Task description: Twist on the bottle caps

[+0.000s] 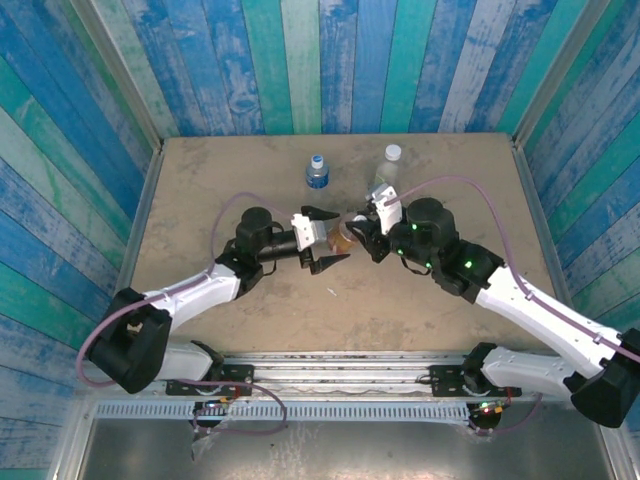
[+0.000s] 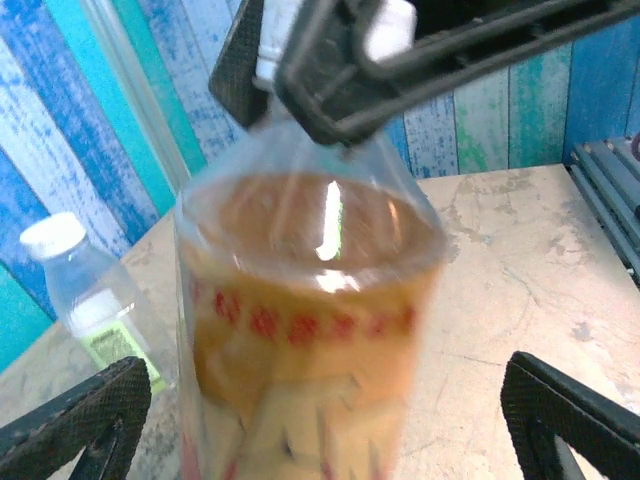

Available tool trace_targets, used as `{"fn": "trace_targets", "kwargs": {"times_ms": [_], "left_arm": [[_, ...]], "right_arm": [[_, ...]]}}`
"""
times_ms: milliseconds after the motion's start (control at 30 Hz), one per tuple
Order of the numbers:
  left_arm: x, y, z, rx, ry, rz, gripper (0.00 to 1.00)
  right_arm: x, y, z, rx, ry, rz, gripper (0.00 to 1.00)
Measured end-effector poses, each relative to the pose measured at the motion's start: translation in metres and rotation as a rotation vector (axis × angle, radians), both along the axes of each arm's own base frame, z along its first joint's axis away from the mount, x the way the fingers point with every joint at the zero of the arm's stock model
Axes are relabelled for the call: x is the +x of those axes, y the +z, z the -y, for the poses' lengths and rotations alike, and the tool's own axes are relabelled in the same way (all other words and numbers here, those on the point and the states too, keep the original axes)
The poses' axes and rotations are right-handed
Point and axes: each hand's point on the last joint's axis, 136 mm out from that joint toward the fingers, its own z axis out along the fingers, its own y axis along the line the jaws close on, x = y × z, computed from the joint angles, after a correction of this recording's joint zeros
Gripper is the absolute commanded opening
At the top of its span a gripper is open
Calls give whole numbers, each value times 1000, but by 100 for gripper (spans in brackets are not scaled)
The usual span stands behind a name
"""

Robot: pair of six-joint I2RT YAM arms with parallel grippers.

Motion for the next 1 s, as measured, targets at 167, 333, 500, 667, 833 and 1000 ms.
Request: {"fn": "trace_targets", "kwargs": {"times_ms": [167, 333, 500, 667, 833, 1000], "left_arm": [[0, -33, -15, -1, 82, -111, 94], [-1, -59, -29, -13, 177, -216, 94], [-1, -79, -46, 6, 285, -273, 94], [8, -68, -56, -14, 362, -245, 94], [10, -70, -58, -7, 381, -250, 94], [11, -71, -58, -4, 389, -253, 94]], "right_arm": [[31, -28, 6, -103, -134, -28, 13], [62, -58, 4, -174, -198, -98, 14], [88, -80, 5, -200, -237, -168, 15], [102, -100, 7, -204, -251, -229, 21], [108, -108, 8, -189, -255, -264, 41], [109, -110, 12, -189, -260, -277, 60]]}}
